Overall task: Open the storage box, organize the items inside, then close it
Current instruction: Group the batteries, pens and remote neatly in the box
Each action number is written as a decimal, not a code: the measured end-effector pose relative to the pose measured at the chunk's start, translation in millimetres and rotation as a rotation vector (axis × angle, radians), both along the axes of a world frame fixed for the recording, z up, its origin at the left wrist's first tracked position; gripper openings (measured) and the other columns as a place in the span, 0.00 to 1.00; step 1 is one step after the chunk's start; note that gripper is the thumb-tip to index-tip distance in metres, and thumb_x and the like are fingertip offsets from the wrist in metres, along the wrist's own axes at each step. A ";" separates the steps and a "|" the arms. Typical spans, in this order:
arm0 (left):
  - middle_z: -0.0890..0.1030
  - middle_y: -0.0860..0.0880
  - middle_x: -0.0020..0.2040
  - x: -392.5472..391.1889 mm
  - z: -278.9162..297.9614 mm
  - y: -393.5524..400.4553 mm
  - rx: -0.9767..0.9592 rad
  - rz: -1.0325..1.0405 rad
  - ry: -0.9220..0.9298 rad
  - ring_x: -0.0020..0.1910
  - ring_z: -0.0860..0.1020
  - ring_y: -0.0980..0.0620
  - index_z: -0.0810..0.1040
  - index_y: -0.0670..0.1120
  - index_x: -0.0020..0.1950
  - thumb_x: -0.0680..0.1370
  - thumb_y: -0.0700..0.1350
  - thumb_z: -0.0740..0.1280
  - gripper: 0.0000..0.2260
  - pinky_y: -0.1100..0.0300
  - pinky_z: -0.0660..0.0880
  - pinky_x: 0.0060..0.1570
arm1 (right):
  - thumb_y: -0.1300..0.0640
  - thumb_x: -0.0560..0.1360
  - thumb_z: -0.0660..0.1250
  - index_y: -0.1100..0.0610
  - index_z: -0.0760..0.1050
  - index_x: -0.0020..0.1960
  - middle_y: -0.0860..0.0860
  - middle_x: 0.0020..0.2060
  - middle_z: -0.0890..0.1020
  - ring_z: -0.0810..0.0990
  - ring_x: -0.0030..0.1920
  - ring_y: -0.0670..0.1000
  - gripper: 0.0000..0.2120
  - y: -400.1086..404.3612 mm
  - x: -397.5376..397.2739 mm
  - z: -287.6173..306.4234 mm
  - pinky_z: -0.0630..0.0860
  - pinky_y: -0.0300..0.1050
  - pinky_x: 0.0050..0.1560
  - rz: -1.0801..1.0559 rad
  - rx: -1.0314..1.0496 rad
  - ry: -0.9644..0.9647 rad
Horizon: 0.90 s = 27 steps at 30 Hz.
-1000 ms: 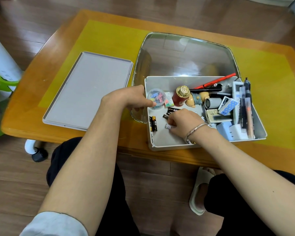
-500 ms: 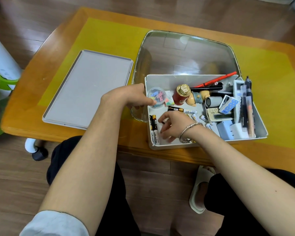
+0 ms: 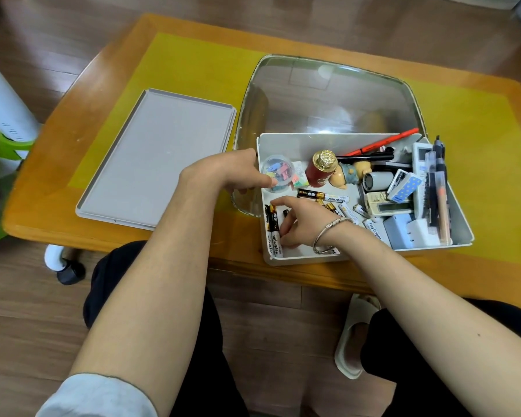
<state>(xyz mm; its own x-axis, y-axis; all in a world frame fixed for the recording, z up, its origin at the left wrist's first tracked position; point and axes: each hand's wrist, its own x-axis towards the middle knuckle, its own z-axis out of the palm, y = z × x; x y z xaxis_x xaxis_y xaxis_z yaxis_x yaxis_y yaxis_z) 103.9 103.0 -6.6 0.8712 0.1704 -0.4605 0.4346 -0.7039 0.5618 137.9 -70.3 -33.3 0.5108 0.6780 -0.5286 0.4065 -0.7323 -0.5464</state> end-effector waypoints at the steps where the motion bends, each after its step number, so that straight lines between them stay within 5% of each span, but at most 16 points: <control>1: 0.76 0.53 0.45 0.1 -0.2 0.0 0.002 0.002 0.002 0.47 0.80 0.50 0.68 0.49 0.65 0.75 0.57 0.68 0.23 0.53 0.79 0.46 | 0.64 0.67 0.73 0.52 0.60 0.73 0.48 0.38 0.82 0.82 0.37 0.47 0.39 -0.4 0.3 -0.5 0.80 0.41 0.40 0.001 0.000 -0.002; 6: 0.75 0.53 0.45 0.0 -0.7 0.4 0.005 0.007 0.002 0.46 0.79 0.51 0.67 0.49 0.65 0.75 0.57 0.68 0.23 0.56 0.79 0.44 | 0.60 0.67 0.73 0.52 0.62 0.72 0.46 0.42 0.77 0.76 0.40 0.45 0.37 -0.1 1.1 -1.7 0.71 0.37 0.40 0.028 -0.002 -0.135; 12: 0.75 0.55 0.42 -0.3 -0.6 0.7 -0.022 -0.007 -0.032 0.43 0.79 0.52 0.66 0.53 0.57 0.76 0.55 0.68 0.15 0.60 0.76 0.38 | 0.61 0.68 0.72 0.54 0.62 0.72 0.51 0.53 0.75 0.75 0.46 0.49 0.35 4.7 -2.5 -3.1 0.73 0.41 0.47 0.062 0.032 -0.177; 18: 0.75 0.55 0.43 -0.8 0.5 -0.2 -0.016 0.003 -0.022 0.47 0.80 0.50 0.68 0.50 0.65 0.76 0.55 0.68 0.21 0.57 0.78 0.42 | 0.61 0.70 0.70 0.54 0.68 0.68 0.48 0.47 0.75 0.71 0.39 0.44 0.28 -2.7 4.5 -4.5 0.67 0.37 0.44 0.026 0.100 -0.213; 22: 0.76 0.53 0.43 -0.3 -0.2 1.2 -0.020 0.000 -0.021 0.47 0.80 0.50 0.68 0.50 0.64 0.76 0.55 0.68 0.20 0.58 0.77 0.39 | 0.62 0.70 0.70 0.57 0.76 0.58 0.51 0.42 0.78 0.75 0.42 0.49 0.17 -13.7 17.6 -5.5 0.73 0.43 0.49 -0.133 0.168 -0.342; 27: 0.75 0.55 0.43 0.1 -0.9 0.6 -0.017 0.006 -0.024 0.45 0.79 0.51 0.68 0.50 0.65 0.76 0.56 0.68 0.22 0.59 0.76 0.38 | 0.51 0.69 0.74 0.56 0.77 0.50 0.51 0.41 0.80 0.78 0.46 0.52 0.14 -11.4 20.0 -14.6 0.75 0.45 0.49 -0.154 0.041 -0.418</control>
<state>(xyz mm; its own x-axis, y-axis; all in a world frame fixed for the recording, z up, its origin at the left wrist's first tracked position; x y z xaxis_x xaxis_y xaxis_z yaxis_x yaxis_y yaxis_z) 104.1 103.6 -7.5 0.8809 0.1683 -0.4425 0.4254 -0.6915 0.5839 157.9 -81.7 -47.9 0.7716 0.5933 -0.2293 0.4866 -0.7828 -0.3879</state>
